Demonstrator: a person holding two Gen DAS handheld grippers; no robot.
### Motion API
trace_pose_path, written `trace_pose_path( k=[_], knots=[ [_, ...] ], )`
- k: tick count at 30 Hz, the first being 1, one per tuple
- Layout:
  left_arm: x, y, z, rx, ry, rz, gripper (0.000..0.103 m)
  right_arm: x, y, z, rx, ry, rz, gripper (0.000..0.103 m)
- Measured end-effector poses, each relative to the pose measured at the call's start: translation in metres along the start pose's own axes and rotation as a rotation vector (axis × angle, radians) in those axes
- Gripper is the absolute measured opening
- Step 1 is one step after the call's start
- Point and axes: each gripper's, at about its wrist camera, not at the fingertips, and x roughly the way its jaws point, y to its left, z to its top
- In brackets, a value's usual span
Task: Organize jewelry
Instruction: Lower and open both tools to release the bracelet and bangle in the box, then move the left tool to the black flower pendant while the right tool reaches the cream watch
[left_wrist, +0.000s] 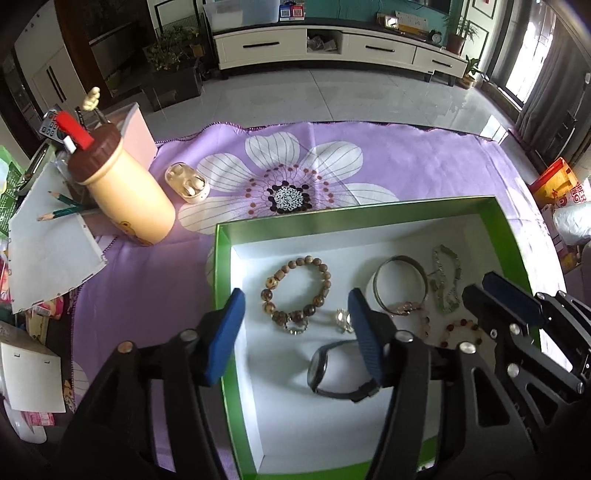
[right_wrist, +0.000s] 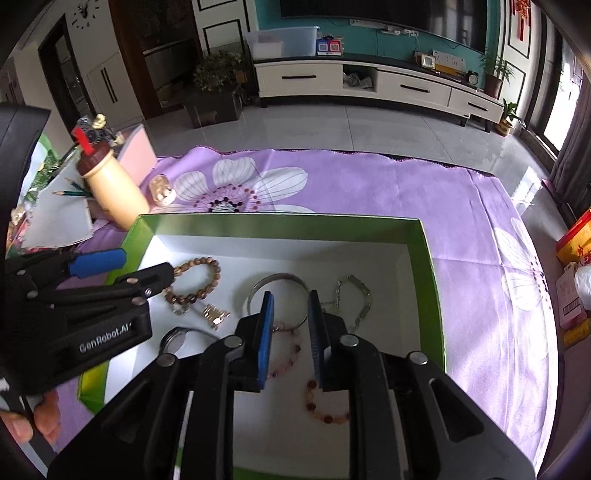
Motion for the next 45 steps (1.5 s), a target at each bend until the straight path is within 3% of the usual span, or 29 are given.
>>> trace_pose_path(
  k=[4,10,14,22,27,33,41,45],
  knots=[
    [-0.029,0.002,-0.017,0.005,-0.045,-0.031,0.071,-0.033,0.001,-0.020,-0.014,-0.051,0.038,0.036],
    [-0.070,-0.001,-0.060,0.028,-0.096,-0.086,0.077,-0.073,-0.007,-0.066,-0.035,-0.073,0.073,0.038],
    [-0.086,-0.009,-0.097,0.042,-0.084,-0.141,0.079,-0.088,-0.018,-0.101,-0.034,-0.056,0.089,0.039],
    [-0.076,-0.030,-0.155,0.110,0.001,-0.175,0.083,-0.092,-0.027,-0.160,-0.066,-0.004,0.100,0.043],
    [-0.056,-0.036,-0.178,0.100,0.006,-0.175,0.083,-0.088,-0.022,-0.186,-0.113,-0.009,0.098,0.043],
    [-0.036,-0.034,-0.204,0.035,0.045,-0.247,0.083,-0.075,-0.018,-0.193,-0.165,-0.016,0.095,0.043],
    [-0.029,-0.036,-0.202,0.068,0.041,-0.216,0.083,-0.046,-0.019,-0.179,-0.223,0.015,0.084,0.043],
    [-0.025,-0.042,-0.196,0.091,0.041,-0.202,0.083,-0.035,-0.017,-0.178,-0.274,0.046,0.074,0.028]
  ],
)
